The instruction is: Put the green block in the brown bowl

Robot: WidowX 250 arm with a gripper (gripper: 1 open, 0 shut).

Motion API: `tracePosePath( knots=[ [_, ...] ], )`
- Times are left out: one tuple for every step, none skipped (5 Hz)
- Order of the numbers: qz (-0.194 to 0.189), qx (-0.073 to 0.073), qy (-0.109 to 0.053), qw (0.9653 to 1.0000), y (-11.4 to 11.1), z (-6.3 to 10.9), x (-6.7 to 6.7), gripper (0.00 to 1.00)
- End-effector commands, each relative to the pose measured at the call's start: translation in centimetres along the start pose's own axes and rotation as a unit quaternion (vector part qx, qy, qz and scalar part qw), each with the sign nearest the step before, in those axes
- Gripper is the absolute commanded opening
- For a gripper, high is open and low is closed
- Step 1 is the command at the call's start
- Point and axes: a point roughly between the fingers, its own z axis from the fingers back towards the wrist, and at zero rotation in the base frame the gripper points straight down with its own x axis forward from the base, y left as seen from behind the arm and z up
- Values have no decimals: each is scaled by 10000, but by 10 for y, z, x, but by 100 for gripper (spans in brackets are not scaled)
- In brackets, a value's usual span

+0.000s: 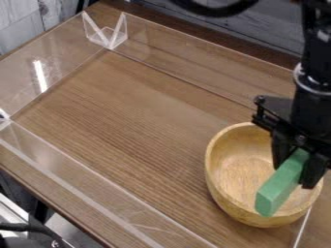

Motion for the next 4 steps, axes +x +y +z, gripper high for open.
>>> tracePosePath(
  knots=[
    [41,-49,-208,9998,-3,6,4,0],
    [147,-61,-243,9996,-3,6,4,0],
    [249,-77,-277,9993,-3,6,4,0],
    [357,-98,-312,9988,-3,8,4,0]
  ],
)
